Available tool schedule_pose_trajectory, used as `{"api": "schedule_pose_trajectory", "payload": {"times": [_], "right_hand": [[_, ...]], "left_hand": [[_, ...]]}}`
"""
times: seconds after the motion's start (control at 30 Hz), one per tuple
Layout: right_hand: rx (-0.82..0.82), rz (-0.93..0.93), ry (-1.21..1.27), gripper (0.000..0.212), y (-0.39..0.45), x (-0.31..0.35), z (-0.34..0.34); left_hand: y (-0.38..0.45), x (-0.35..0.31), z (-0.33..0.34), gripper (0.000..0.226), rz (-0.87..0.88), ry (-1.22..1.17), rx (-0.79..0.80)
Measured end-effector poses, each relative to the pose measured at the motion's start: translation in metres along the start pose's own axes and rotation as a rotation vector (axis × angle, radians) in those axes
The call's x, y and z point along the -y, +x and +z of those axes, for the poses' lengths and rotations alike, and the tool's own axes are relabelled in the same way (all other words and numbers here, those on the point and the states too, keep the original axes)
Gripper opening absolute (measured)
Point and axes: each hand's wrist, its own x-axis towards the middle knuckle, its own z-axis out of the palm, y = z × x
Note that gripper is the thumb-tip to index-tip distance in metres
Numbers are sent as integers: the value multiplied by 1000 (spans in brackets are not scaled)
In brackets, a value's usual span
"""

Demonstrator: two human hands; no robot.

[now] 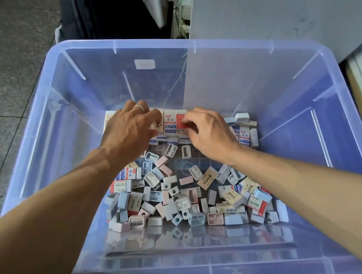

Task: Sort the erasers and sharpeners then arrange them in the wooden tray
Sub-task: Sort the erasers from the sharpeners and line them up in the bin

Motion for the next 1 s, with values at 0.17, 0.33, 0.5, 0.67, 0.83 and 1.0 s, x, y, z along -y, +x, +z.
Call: {"api": "schedule_pose_trajectory", "payload": {"times": [0.17,0.33,0.5,0.67,0.83,1.0], "right_hand": [[22,-44,-89,20,5,-1,0],[81,-36,-110,20,8,2,-6],[243,35,-246,24,-1,6,-34],[580,242,-647,13,-21,-11,-66],[645,356,-619,65,-21,-29,-63],[648,311,-533,88,-19,-38,-59]], "left_hand": [[1,-1,0,35,-5,11,3],[2,-5,-2,36,-1,25,25],[-3,-11,-5,21,66,20,-18],[-20,-28,4,18,201,-243,301],[-31,-23,12,65,146,-143,657],[-28,-22,20,84,122,-185,742]]}}
